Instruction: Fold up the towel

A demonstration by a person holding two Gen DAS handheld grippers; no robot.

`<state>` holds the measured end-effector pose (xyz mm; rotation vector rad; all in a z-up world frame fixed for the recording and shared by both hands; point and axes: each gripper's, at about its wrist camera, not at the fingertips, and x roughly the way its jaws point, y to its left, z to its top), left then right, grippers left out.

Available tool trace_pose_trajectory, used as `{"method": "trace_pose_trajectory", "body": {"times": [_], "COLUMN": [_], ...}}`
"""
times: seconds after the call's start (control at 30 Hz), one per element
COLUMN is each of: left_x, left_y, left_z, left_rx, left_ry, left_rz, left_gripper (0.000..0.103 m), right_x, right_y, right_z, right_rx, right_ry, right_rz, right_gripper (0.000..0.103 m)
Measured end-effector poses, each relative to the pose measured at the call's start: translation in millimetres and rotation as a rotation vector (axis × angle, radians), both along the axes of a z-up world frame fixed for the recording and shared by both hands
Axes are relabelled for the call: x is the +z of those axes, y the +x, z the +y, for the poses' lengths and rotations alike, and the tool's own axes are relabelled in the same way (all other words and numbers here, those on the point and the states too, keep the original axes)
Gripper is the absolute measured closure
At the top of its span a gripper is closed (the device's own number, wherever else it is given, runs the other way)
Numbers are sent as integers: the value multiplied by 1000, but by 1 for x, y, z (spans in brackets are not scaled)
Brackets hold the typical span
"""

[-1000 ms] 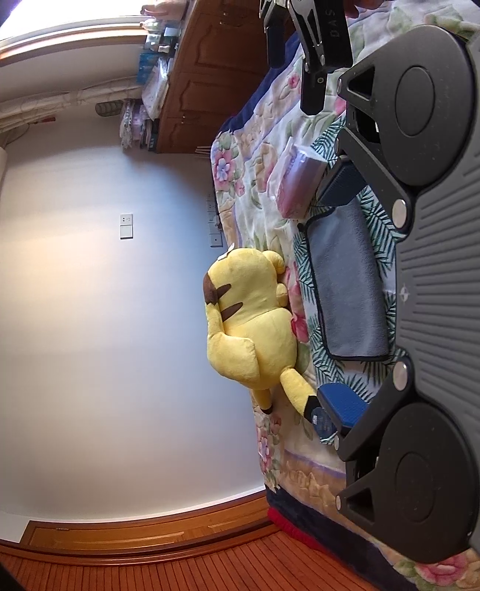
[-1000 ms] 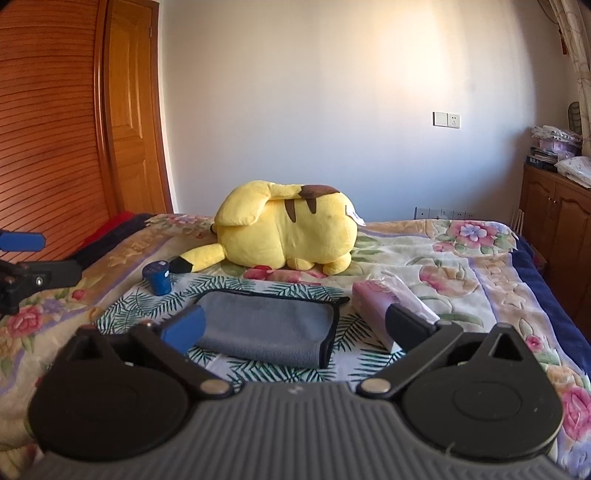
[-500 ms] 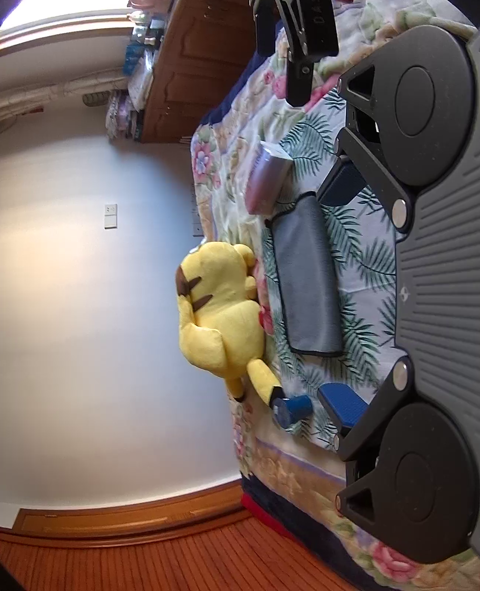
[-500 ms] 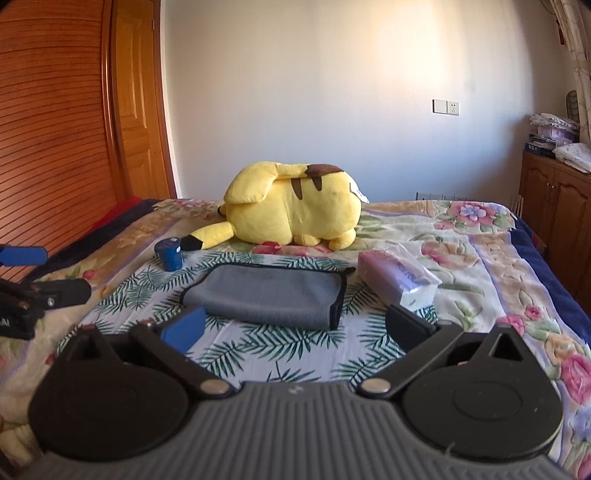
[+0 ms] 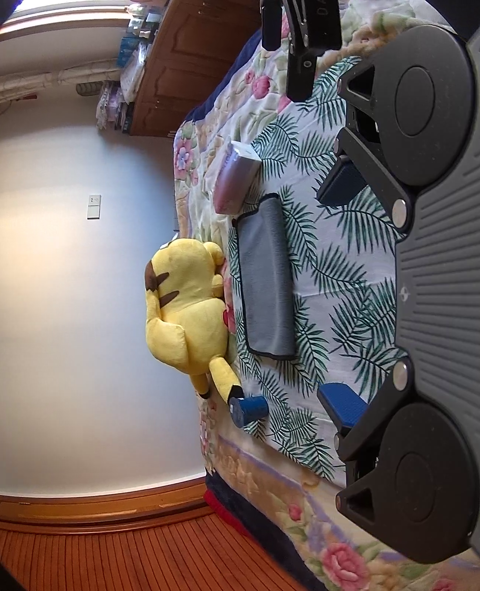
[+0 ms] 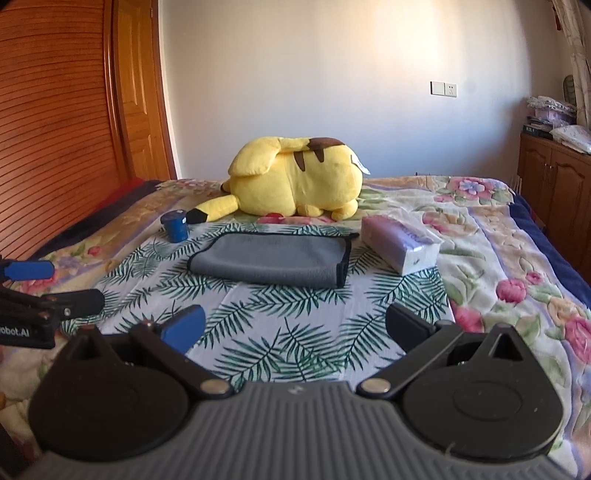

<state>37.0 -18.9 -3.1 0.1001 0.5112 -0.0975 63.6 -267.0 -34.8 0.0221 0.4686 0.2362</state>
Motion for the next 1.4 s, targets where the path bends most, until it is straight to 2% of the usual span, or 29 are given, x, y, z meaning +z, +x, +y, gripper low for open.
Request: {"method": "trace_pose_trajectory", "body": {"times": [0.23, 0.63, 0.87, 1.0, 1.4], "left_x": [-20, -43, -43, -40, -27], "left_y": [-5, -6, -6, -8, -13], "left_z": [-1, 4, 3, 6, 12], "left_rx": [8, 33, 34, 46, 62], "left_ry": [21, 4, 26, 13, 29], "left_rz": [19, 26, -9, -35, -106], "left_gripper": [0, 0, 0, 0, 0], "right_x": [-13, -27, -33, -34, -29], "right_y": [-5, -9, -7, -8, -14], "right_z": [-1, -1, -1, -1, -9], "right_rx": [-11, -25, -31, -32, -62], "right_ry": [-3, -14, -20, -21, 18], "right_rz": [18, 19, 15, 10, -45], "right_gripper": [0, 0, 0, 0, 0]}}
